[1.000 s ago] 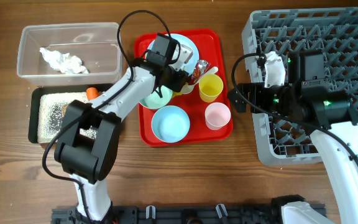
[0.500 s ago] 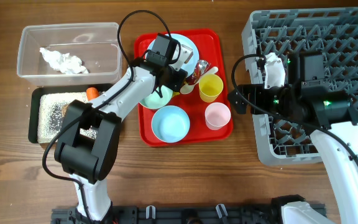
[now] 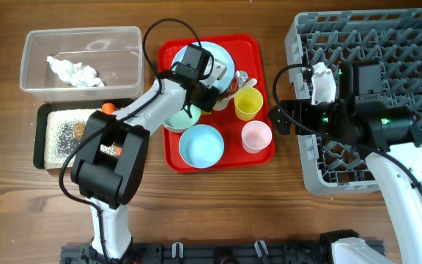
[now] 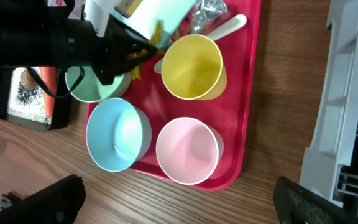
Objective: Sort waste into correct bins and load items into the dishwasher rack
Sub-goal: 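Return the left gripper to the tray and grasp the yellow and red wrappers, then carry the wrappers to the clear bin and drop them in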
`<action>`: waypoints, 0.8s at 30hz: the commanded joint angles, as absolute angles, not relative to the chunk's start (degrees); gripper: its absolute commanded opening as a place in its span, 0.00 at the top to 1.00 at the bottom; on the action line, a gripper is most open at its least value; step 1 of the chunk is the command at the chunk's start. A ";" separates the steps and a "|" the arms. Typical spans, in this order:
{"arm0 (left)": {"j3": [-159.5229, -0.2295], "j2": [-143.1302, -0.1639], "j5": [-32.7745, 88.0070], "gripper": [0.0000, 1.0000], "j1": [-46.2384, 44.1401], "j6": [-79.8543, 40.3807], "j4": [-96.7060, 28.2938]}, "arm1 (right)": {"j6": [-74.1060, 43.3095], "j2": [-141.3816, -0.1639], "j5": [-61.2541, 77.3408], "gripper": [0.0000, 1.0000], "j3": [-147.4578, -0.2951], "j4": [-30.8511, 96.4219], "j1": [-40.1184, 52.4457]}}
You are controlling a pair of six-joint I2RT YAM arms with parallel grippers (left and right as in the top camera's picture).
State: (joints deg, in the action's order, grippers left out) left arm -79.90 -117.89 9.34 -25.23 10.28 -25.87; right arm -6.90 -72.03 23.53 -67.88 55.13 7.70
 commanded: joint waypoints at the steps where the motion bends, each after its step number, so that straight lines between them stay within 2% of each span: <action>1: -80.64 -118.61 9.56 0.96 -25.30 10.02 -25.17 | -7.55 -72.64 23.35 0.00 -67.64 55.13 7.84; 8: -82.89 -116.29 9.58 0.96 -25.30 8.03 -24.86 | -7.64 -72.77 23.09 0.00 -67.64 55.11 7.86; 15: -84.84 -104.73 8.69 0.96 -24.14 7.62 -25.28 | -7.57 -72.77 22.87 0.00 -67.64 55.05 7.84; 20: -84.84 -99.70 0.45 0.96 -17.89 7.62 -25.91 | -7.57 -72.77 22.90 0.00 -67.64 54.94 7.86; 24: -84.77 -100.40 -5.41 0.96 -7.53 7.62 -28.32 | -7.53 -72.79 22.83 0.00 -67.64 54.83 7.86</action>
